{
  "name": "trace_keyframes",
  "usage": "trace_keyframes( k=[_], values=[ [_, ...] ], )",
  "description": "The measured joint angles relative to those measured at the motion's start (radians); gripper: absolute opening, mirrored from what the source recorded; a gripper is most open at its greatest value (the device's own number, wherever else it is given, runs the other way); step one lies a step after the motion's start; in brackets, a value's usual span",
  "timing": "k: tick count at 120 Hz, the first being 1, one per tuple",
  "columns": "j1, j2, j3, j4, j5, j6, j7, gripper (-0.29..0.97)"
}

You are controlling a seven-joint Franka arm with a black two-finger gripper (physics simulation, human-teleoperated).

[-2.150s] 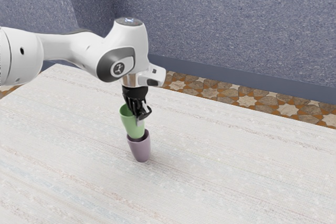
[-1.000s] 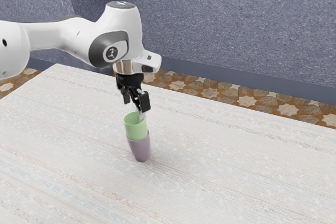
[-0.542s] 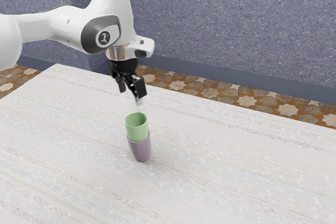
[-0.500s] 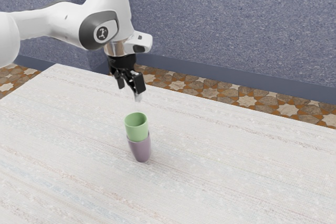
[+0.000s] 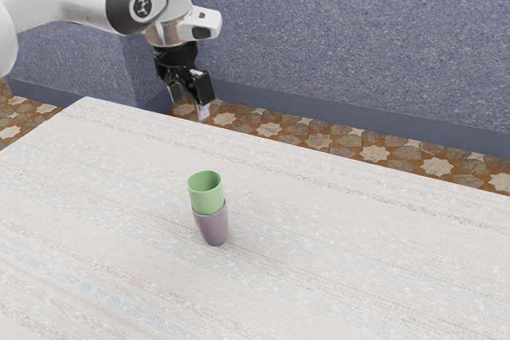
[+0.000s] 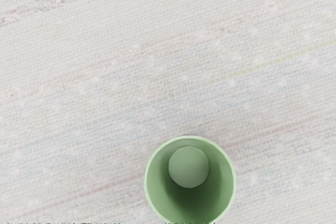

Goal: Place the left cup onto the right cup

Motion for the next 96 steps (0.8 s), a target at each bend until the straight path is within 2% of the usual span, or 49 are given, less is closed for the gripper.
trace_keyframes(
  k=[43, 96],
  values=[
    [0.005, -0.001, 0.017, 0.067, -0.042, -0.056, -0.001, 0.68],
    [0.006, 0.001, 0.017, 0.071, -0.050, -0.065, -0.003, 0.68]
  ],
)
